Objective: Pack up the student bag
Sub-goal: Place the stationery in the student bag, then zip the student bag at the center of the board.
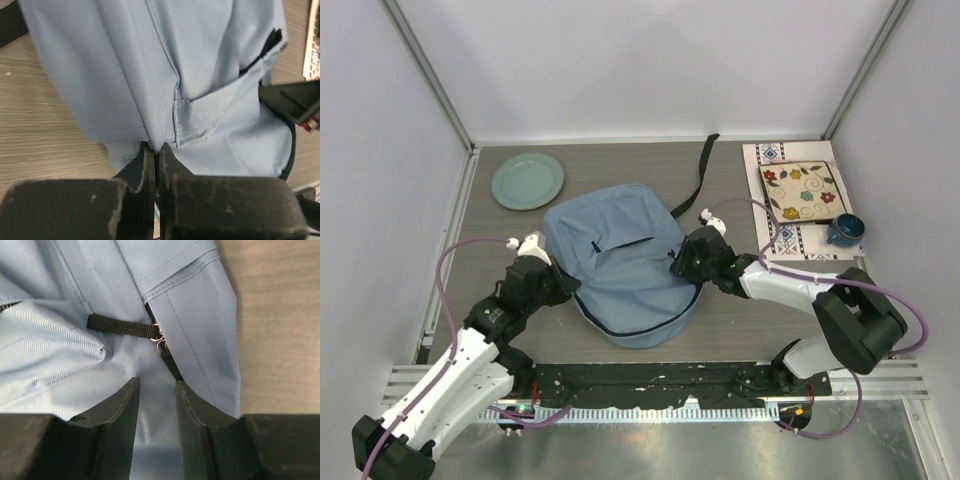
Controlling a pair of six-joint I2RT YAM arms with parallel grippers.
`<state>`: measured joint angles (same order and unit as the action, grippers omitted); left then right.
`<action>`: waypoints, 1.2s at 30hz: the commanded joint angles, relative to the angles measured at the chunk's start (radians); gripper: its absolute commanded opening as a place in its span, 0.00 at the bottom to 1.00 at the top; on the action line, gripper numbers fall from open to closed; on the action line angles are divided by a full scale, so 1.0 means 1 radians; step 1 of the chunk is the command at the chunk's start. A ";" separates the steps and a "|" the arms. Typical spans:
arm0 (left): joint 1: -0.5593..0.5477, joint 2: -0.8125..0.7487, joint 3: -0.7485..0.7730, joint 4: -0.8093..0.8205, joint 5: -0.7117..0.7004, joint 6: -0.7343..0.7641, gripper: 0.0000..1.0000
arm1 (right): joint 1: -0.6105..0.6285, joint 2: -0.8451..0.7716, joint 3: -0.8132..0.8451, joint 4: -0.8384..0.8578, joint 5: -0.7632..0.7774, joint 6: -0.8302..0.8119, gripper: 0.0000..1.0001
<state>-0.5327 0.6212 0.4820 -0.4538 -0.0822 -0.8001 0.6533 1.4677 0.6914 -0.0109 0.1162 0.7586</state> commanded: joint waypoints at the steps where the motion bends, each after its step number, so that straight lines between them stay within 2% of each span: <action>1: 0.109 0.034 0.064 -0.071 -0.051 0.068 0.00 | 0.009 -0.096 -0.099 -0.115 0.011 0.039 0.40; 3: 0.137 0.048 0.053 -0.020 0.033 0.081 0.00 | 0.009 -0.151 -0.115 -0.113 0.007 0.044 0.40; 6: 0.137 0.061 0.040 0.043 0.071 0.078 0.00 | 0.008 -0.249 -0.110 -0.060 -0.035 0.010 0.40; 10: 0.137 0.061 0.029 0.066 0.108 0.079 0.00 | 0.008 -0.273 0.012 -0.026 -0.102 -0.028 0.41; 15: 0.137 0.048 0.015 0.086 0.127 0.078 0.00 | 0.009 -0.164 0.192 -0.015 -0.173 -0.065 0.40; 19: 0.137 0.045 0.010 0.110 0.147 0.079 0.00 | 0.002 -0.003 0.252 0.005 -0.144 -0.077 0.38; 23: 0.137 0.043 0.009 0.119 0.150 0.082 0.00 | -0.014 0.109 0.287 0.057 -0.217 -0.088 0.37; 26: 0.137 0.045 0.007 0.121 0.159 0.087 0.00 | -0.015 0.123 0.292 0.086 -0.220 -0.123 0.39; 35: 0.137 0.072 -0.002 0.161 0.182 0.090 0.00 | -0.015 0.224 0.358 -0.043 -0.319 -0.272 0.40; 36: 0.137 0.078 -0.002 0.164 0.183 0.090 0.00 | -0.015 0.209 0.364 -0.064 -0.320 -0.280 0.38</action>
<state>-0.3988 0.6895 0.4778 -0.4042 0.0696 -0.7238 0.6353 1.6669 1.0138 0.0063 -0.1566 0.5724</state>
